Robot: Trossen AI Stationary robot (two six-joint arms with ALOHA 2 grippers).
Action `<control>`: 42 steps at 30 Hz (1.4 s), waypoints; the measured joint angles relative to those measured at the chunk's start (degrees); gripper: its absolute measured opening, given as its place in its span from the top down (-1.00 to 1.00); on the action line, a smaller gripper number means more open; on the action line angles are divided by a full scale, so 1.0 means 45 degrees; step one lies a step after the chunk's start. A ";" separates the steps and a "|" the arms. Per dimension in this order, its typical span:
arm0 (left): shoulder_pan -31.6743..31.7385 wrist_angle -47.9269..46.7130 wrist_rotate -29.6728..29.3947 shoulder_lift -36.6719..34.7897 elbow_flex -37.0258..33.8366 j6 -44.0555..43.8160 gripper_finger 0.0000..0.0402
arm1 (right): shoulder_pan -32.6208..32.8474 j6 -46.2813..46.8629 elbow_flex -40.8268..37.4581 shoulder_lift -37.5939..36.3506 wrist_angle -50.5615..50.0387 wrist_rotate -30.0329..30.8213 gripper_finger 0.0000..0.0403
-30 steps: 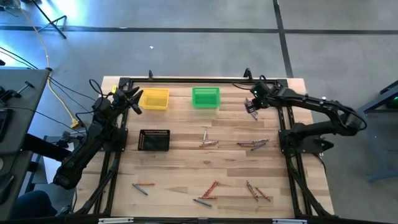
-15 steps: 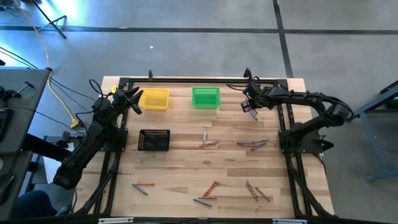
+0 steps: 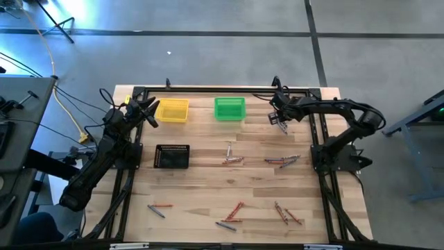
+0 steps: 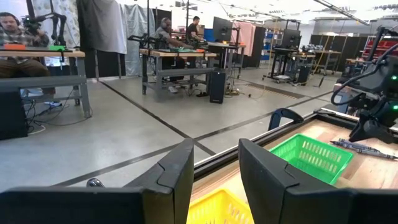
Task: Sort crayons
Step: Put the gray crayon into the green bin
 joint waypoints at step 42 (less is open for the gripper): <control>0.0001 0.0000 0.0000 0.0000 0.0000 0.0000 0.42 | 0.0000 0.0358 0.0019 0.0749 0.0041 -0.0227 0.57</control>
